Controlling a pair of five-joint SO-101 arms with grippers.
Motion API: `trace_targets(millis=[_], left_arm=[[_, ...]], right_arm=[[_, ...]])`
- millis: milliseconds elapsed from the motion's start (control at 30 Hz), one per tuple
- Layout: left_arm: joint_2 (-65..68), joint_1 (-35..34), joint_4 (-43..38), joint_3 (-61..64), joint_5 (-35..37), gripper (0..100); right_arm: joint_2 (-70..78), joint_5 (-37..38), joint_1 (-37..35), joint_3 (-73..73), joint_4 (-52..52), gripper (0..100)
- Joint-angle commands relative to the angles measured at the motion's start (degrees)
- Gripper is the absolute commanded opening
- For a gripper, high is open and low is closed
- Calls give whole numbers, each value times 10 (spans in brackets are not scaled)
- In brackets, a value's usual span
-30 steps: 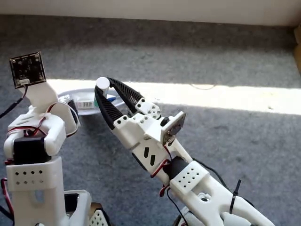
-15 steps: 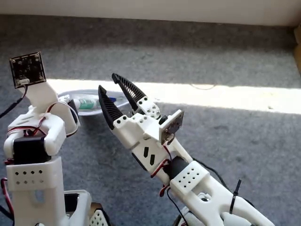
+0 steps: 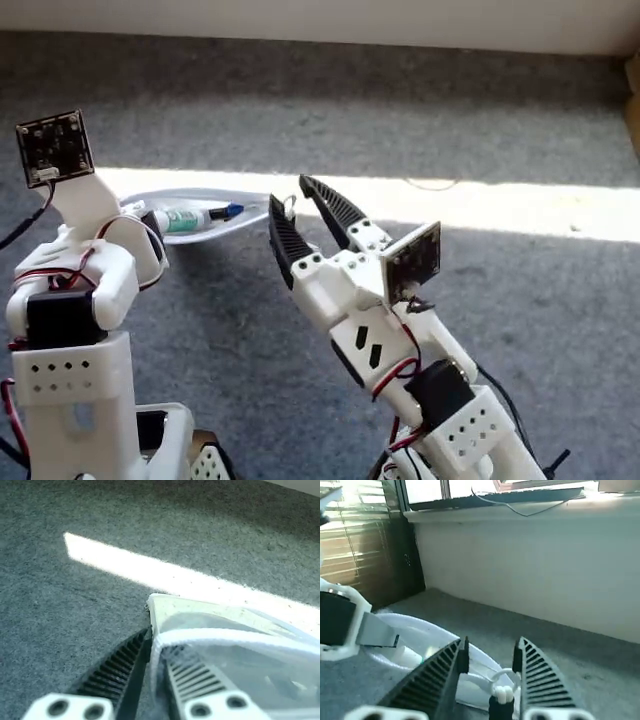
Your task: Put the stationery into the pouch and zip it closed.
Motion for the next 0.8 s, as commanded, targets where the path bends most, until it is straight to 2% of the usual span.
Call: trace_targets(millis=[0,167,333,633,767], left_arm=[[1,-11,-9,3,-6,7],[1,-11,-9,3,-6,7],[1,-11,-9,3,-6,7],[1,-11,-9,3,-6,7],[1,-11,-9,3,-6,7]], right_arm=[[-13,-5,9,-44,127,141],[-13,-9,5,-40,180,142],[-9,-50,2,-39,182,142],[151,-55,-4,-46,94,142],[173,-55,-5,-53,55,142]])
